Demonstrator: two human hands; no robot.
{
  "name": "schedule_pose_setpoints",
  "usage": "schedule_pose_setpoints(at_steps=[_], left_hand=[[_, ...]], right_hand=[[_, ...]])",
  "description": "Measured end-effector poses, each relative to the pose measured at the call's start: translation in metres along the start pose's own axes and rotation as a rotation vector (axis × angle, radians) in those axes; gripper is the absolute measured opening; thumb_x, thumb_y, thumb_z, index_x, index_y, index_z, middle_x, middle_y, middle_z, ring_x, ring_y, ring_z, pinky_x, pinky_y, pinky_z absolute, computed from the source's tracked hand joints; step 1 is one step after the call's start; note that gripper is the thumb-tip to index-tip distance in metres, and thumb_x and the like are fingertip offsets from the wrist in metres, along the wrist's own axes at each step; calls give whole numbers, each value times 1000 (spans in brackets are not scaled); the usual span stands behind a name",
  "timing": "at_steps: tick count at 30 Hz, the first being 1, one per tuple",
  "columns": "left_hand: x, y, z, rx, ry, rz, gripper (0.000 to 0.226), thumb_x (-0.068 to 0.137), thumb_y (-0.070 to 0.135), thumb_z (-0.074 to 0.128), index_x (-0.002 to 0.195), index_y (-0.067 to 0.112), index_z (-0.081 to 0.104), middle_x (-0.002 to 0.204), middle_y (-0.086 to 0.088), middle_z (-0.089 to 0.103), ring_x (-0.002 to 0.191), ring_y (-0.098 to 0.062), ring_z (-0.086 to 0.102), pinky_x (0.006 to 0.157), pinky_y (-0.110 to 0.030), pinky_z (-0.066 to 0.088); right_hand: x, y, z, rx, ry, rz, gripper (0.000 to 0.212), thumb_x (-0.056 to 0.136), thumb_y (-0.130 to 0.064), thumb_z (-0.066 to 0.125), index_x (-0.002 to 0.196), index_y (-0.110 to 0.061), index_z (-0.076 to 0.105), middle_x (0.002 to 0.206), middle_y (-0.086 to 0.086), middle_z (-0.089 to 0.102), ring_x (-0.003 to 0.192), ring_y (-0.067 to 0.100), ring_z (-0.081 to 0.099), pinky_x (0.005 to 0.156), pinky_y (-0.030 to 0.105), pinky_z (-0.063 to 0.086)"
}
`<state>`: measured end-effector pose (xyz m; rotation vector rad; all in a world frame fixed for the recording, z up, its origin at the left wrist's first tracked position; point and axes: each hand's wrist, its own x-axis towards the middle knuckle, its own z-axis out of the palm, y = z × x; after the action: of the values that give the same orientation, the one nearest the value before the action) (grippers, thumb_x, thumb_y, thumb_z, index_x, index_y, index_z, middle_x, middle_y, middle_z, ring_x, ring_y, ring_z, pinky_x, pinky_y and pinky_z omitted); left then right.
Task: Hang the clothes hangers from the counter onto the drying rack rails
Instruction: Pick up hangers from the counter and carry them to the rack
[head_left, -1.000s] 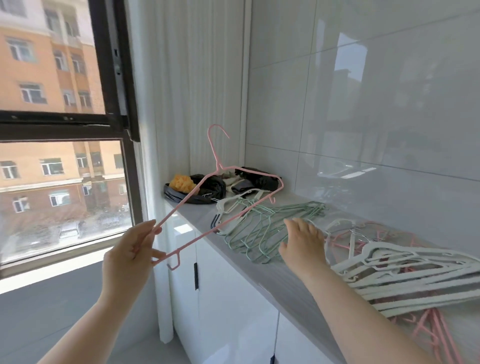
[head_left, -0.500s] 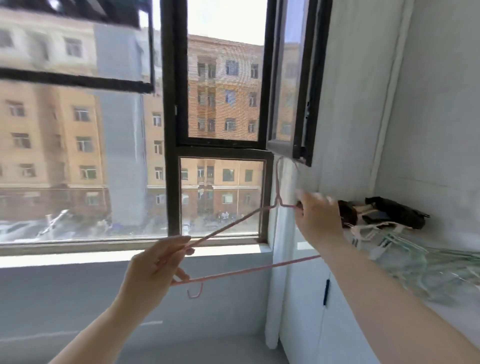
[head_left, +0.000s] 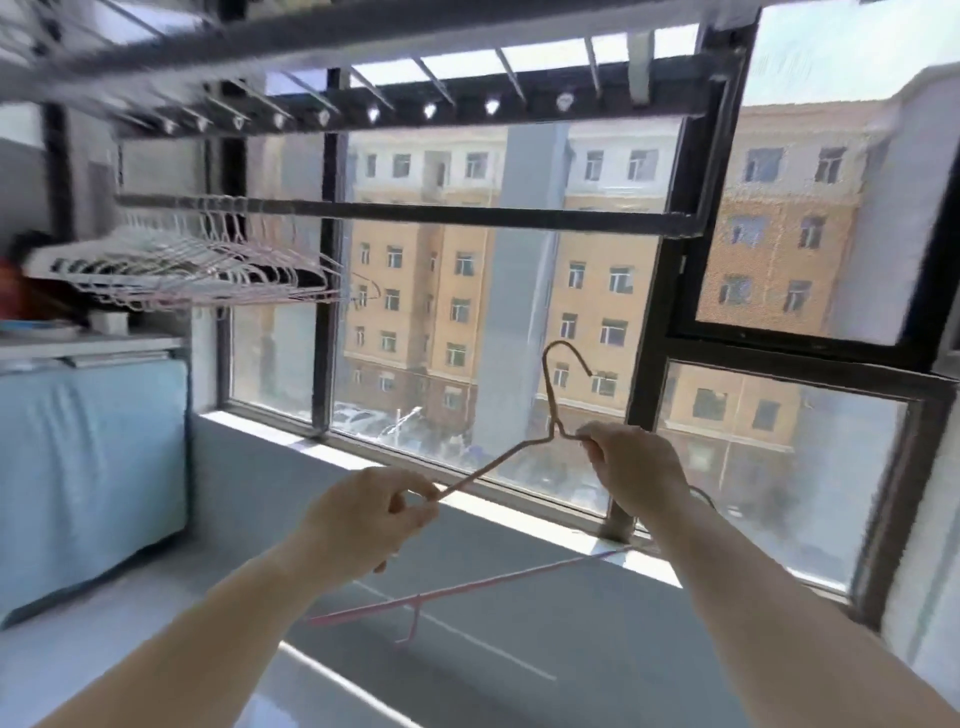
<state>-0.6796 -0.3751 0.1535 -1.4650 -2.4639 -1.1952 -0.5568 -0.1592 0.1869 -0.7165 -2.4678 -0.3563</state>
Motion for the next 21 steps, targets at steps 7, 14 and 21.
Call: schedule_pose_setpoints(at_steps=[7,14,21], left_hand=[[37,-84,-77,46,150,-111,16,88,24,58,77,34,56,39,7,44,36,0,42,42,-14,30],[100,-141,-140,10,294,-158,15,90,20,56,80,29,64,40,9,41,29,-1,40,38,-11,28],[155,-191,-184,19,475,-141,25,90,19,55,109,8,66,58,-4,59,28,-2,39,33,-8,31]], right_hand=[[115,-102,39,142,20,-196,32,100,-24,32,118,-18,57,114,2,65,100,22,62,78,26,45],[232,-168,53,218,65,-238,33,99,-22,36,127,-20,53,126,5,59,110,24,58,87,28,45],[319,-195,50,164,218,-209,37,97,-14,41,134,-15,46,140,3,46,127,20,43,104,30,34]])
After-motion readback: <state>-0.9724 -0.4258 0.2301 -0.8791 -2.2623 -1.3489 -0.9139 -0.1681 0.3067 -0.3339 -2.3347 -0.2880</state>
